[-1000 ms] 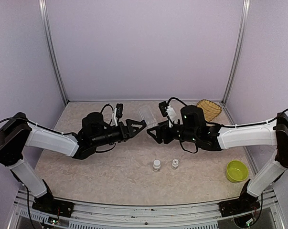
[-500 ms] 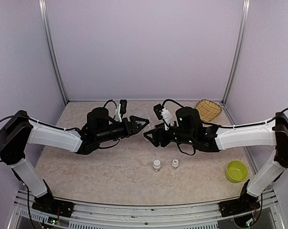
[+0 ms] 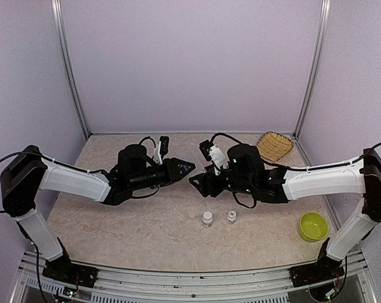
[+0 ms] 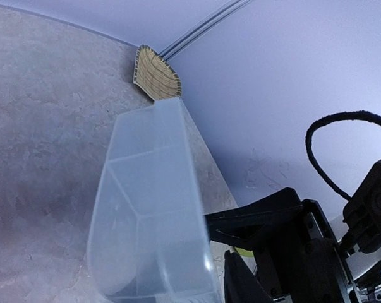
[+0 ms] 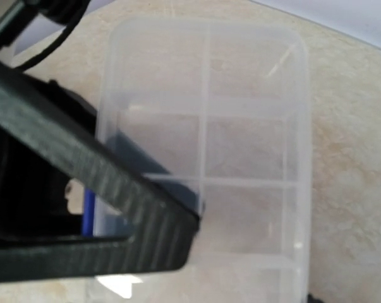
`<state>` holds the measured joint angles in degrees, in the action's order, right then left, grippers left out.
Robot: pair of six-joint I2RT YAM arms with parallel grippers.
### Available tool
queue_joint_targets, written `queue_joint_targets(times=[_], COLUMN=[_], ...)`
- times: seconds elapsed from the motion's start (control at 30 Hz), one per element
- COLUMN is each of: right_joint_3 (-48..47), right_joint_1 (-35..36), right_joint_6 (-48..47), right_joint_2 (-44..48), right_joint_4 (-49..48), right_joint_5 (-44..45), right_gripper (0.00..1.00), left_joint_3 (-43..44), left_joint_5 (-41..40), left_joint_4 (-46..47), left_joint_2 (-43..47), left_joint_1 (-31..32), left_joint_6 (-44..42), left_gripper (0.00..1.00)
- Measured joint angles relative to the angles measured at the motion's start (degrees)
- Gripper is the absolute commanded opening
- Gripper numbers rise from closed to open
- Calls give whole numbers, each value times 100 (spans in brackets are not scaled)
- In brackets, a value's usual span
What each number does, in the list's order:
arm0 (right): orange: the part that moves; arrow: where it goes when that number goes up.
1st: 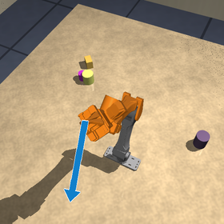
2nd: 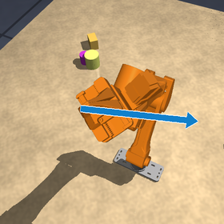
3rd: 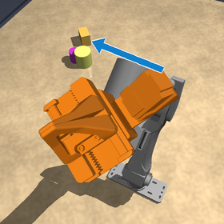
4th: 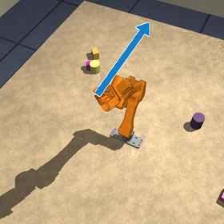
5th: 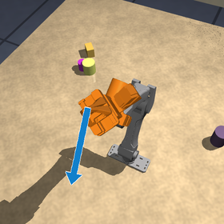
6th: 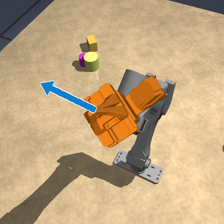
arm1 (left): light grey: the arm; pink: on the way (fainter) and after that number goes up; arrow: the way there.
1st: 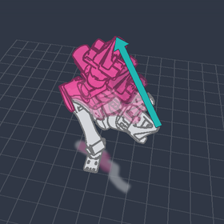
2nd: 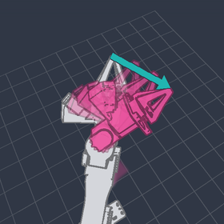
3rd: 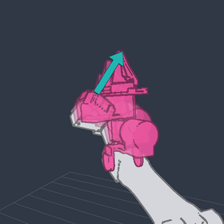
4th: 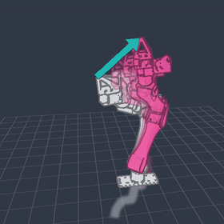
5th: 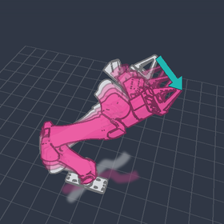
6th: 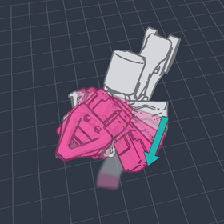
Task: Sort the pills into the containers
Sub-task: Pass from the right arm to the left
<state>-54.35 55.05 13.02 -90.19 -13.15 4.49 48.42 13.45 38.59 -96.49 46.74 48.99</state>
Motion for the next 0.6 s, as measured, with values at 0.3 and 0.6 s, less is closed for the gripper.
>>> queue_joint_targets(times=[0.3, 0.6], right_joint_3=[-35, -52], right_joint_1=[44, 22], right_joint_6=[-114, -164], right_joint_2=[-35, -22], right_joint_4=[55, 155], right_joint_5=[164, 105], right_gripper=[89, 99], left_joint_3=[4, -109], left_joint_5=[96, 356], left_joint_4=[9, 446], left_joint_2=[-94, -87], left_joint_1=[2, -35], left_joint_6=[155, 205], left_gripper=[26, 26])
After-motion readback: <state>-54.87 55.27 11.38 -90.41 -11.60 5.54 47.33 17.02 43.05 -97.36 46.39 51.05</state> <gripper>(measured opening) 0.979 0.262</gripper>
